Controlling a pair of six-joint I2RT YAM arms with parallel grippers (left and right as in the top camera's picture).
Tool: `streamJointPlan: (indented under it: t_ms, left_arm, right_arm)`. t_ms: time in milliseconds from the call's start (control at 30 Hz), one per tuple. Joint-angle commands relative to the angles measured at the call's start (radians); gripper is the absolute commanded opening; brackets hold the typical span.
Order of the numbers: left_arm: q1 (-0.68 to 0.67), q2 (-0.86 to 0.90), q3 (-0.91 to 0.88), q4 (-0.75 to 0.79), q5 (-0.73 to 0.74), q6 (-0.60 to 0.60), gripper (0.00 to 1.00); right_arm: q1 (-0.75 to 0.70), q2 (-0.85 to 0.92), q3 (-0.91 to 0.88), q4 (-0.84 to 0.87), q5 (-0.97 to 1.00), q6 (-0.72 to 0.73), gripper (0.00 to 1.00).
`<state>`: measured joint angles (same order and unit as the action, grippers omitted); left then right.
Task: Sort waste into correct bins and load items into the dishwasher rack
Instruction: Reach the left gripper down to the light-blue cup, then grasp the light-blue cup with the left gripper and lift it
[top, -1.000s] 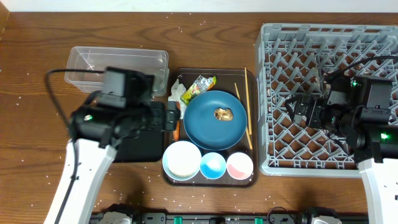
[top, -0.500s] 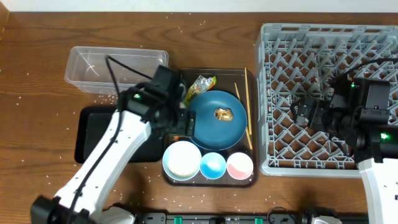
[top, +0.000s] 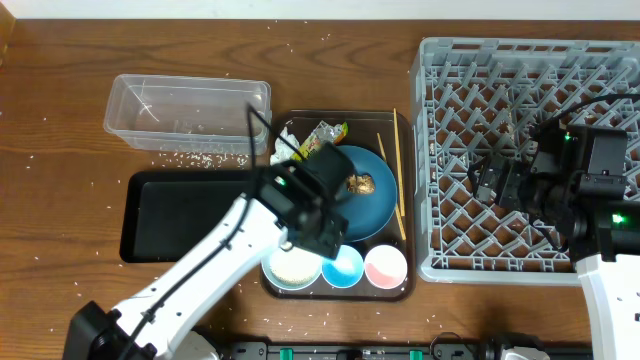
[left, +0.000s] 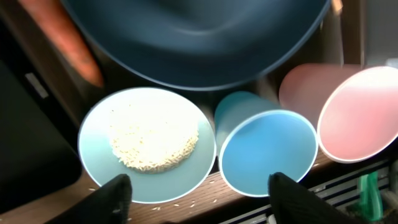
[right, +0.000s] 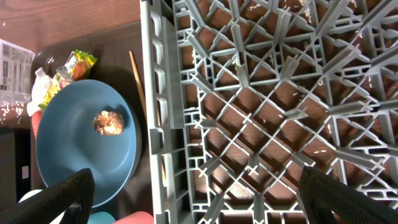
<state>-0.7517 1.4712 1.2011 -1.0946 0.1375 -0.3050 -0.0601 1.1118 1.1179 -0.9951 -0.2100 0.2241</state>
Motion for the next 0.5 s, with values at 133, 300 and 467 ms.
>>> streamJointPlan:
  t_ms: [133, 300, 467]
  left_arm:
    - [-0.073, -0.001, -0.097, 0.046, -0.066, -0.045, 0.65]
    - [-0.111, -0.001, -0.160, 0.105, -0.053, -0.036, 0.65]
    - [-0.142, -0.001, -0.212, 0.163, -0.018, -0.003, 0.63]
  right_arm:
    - [-0.005, 0.001, 0.019, 0.000, 0.004, 0.011, 0.99]
    - [-0.005, 0.001, 0.019, 0.000, 0.004, 0.011, 0.99]
    - [-0.005, 0.001, 0.019, 0.000, 0.004, 0.011, 0.99]
